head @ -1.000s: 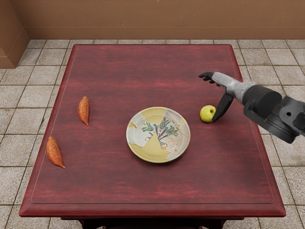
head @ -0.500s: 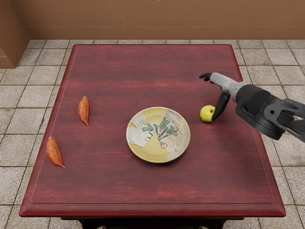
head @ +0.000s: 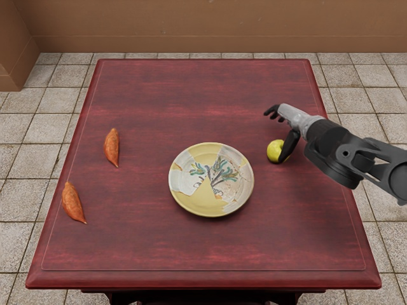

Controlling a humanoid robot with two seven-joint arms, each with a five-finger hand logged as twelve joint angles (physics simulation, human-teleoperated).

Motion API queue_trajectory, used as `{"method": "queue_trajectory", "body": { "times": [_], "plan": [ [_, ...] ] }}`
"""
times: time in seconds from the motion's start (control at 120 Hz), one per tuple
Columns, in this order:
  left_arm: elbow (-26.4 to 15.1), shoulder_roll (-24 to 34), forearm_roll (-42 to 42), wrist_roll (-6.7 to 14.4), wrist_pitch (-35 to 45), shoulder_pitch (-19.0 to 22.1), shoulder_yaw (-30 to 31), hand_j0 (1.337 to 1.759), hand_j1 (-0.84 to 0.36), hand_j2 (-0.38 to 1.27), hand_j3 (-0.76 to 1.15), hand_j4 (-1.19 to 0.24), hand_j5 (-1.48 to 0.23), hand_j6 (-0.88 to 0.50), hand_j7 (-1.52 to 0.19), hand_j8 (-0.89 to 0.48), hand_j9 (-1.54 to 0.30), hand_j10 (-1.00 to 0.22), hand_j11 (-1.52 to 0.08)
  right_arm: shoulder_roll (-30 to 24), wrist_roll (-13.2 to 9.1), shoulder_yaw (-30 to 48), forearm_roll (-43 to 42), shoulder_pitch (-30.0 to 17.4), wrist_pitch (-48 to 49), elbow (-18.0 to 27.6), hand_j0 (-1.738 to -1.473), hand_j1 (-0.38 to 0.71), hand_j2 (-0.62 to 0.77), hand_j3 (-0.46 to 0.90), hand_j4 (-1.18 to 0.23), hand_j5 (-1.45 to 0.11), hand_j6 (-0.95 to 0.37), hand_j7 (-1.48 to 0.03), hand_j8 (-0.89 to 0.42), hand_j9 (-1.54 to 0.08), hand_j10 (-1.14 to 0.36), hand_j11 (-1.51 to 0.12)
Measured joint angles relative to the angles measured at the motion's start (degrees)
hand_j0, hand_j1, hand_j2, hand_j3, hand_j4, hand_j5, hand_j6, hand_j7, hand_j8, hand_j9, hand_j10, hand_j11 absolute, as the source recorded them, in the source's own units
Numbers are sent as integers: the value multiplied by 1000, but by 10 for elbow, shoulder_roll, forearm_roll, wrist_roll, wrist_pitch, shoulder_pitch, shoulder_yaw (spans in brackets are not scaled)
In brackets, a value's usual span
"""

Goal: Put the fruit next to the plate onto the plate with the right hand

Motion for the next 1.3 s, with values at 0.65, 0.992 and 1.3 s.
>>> {"method": "queue_trajectory", "body": {
  "times": [0.65, 0.992, 1.3],
  "plan": [
    [0, 0, 0, 0, 0, 0, 0, 1658, 349, 0, 0, 0, 0, 0, 0, 0, 0, 0, 0, 1, 0, 1, 7, -7, 1, 0, -1658, 135, -25, 0, -420, -551, -424, -547, -421, -551, -420, -551],
    [0, 0, 0, 0, 0, 0, 0, 1658, 349, 0, 0, 0, 0, 0, 0, 0, 0, 0, 0, 3, 0, 4, 18, -8, 5, 1, -1657, 229, 24, 0, -520, -659, -517, -665, -429, -667, -515, -666],
    [0, 0, 0, 0, 0, 0, 0, 1658, 349, 0, 0, 0, 0, 0, 0, 0, 0, 0, 0, 4, -1, 6, 18, -10, 5, 0, -1653, 263, 59, -1, -593, -695, -476, -729, -397, -718, -527, -729]
  ]
}}
